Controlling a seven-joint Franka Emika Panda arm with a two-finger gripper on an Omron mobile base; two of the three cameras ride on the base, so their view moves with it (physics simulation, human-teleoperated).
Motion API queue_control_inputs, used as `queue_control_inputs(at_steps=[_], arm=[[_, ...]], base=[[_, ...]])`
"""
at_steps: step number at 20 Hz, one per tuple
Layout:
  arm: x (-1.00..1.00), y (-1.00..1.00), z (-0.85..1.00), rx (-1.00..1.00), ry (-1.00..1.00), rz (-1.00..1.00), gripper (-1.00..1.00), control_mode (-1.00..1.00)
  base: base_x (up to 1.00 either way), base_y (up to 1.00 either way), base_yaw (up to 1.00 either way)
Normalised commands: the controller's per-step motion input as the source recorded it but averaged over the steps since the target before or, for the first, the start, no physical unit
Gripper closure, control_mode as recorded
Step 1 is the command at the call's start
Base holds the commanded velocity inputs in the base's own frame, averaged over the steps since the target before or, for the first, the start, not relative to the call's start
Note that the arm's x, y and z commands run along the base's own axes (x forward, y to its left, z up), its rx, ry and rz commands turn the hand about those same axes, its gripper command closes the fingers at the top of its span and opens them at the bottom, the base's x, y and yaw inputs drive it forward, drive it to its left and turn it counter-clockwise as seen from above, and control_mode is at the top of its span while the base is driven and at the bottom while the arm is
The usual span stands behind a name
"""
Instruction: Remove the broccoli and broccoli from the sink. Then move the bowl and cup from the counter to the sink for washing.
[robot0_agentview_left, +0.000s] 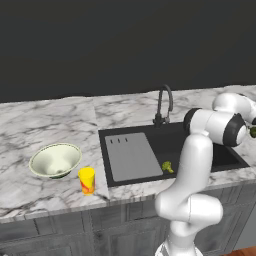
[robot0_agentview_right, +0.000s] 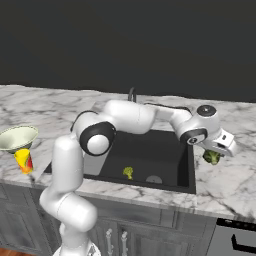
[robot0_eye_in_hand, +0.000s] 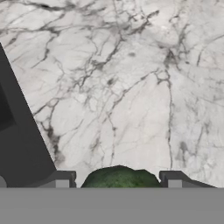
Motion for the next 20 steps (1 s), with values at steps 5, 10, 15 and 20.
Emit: queue_control_inputs(at_steps=[5,10,15,20], arm=[[-0.2,-0.24,-0.12,0.0,0.0,0.01,1.0,-1.0],[-0.14,-0.21,-0.14,0.0,0.0,0.0,1.0,-1.0],[-0.12,-0.18,-0.17,0.0,0.0,0.0,1.0,-1.0],[-0.09,-0.09,-0.21,-0.01,0.0,0.0,1.0,-1.0]], base=[[0.0,0.0,0.0],[0.0,0.0,0.0],[0.0,0.0,0.0],[0.0,0.0,0.0]])
